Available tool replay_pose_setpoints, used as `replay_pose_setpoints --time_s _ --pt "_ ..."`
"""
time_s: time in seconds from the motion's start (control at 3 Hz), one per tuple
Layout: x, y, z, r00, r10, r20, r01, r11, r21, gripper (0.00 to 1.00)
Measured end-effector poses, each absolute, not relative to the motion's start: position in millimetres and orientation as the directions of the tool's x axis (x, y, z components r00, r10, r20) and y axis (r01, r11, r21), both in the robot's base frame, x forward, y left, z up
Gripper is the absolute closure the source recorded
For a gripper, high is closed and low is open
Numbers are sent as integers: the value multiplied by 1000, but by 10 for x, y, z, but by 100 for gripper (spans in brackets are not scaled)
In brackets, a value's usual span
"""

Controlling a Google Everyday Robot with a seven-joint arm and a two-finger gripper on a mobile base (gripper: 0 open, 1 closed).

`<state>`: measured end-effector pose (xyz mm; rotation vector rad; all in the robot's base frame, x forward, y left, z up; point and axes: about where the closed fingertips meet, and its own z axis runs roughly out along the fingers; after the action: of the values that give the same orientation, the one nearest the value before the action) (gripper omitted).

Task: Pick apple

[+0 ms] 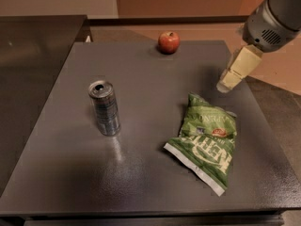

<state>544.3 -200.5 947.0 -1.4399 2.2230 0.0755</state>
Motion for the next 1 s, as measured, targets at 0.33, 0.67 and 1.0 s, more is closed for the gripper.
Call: replay_pose_setpoints --time_s 0.33,0.67,1.0 --pt "5821 -1942 9427 -344 -805 -483 -847 488 -209 0" --pt "6161 -1806 9332 -362 -767 -529 -826 527 -199 0" --pt "6496 -1669 9234 -399 -725 -561 -802 573 -170 0"
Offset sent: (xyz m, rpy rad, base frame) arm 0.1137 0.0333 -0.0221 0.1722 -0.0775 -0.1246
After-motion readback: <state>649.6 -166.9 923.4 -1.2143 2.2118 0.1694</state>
